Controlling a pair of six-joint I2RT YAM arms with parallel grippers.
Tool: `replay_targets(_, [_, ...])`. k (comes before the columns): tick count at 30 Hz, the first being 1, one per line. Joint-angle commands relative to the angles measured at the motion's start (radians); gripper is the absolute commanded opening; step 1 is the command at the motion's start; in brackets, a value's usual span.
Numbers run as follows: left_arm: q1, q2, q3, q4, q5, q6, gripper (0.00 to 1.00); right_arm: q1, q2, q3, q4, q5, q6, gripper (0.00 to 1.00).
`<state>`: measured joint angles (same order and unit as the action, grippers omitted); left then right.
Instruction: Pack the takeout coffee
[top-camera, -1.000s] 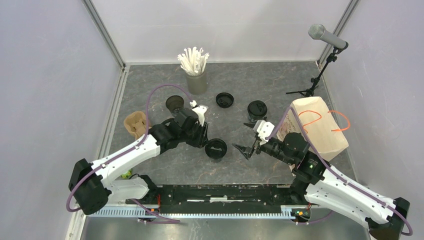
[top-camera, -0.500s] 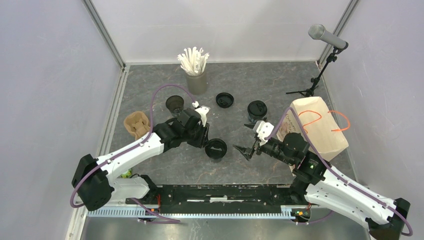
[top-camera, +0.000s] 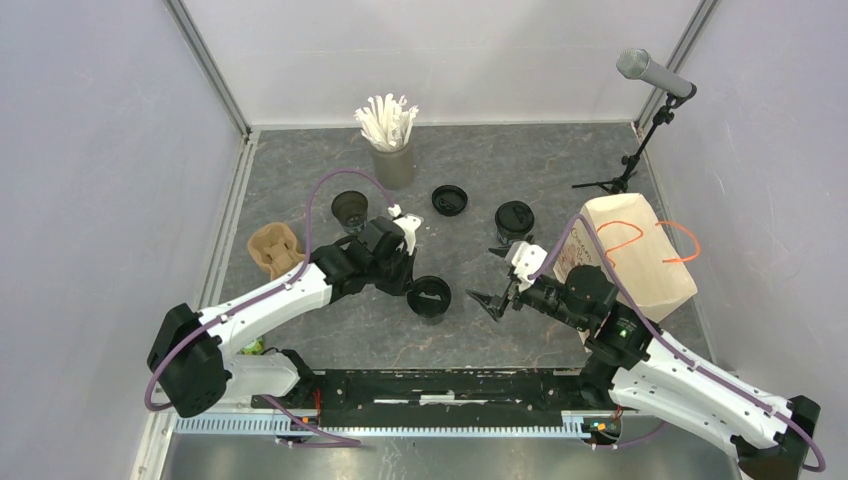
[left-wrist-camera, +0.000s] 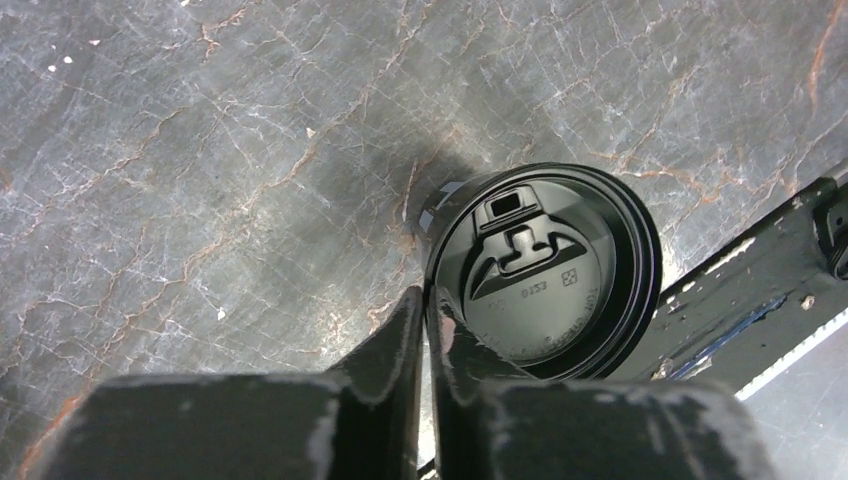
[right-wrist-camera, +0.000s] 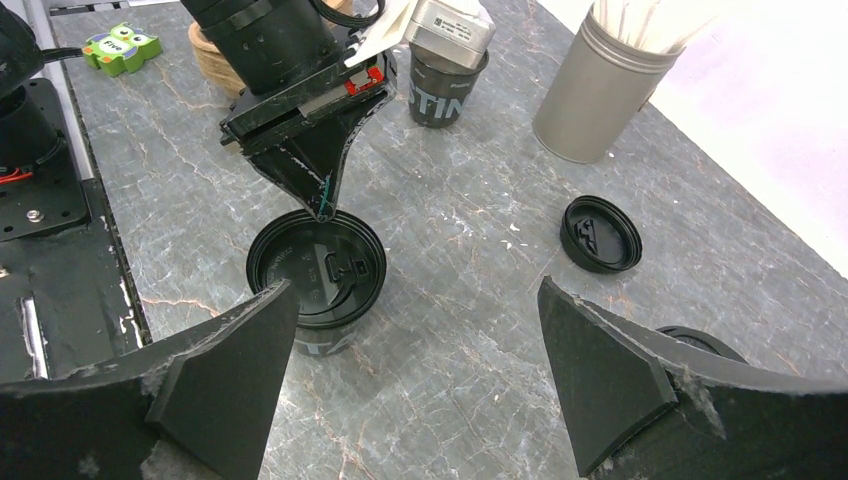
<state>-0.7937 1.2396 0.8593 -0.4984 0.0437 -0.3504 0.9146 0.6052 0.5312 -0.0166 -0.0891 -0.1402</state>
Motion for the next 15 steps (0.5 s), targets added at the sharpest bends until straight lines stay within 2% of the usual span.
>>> replay_targets(1, [-0.002,-0.008,0.022,0.031,0.048,0.051,0.05,0.004,0.008,0.036,0.032,0.009,-0.003,0.97])
replay_targets(2, [-0.002,-0.012,0.028,0.029,0.051,0.049,0.03,0.003,0.008,0.034,0.039,0.005,0.0,0.97])
replay_targets(15, [0.001,-0.135,0.099,0.043,0.073,-0.055,0.02,0.004,-0.003,-0.024,0.152,-0.014,0.018,0.98])
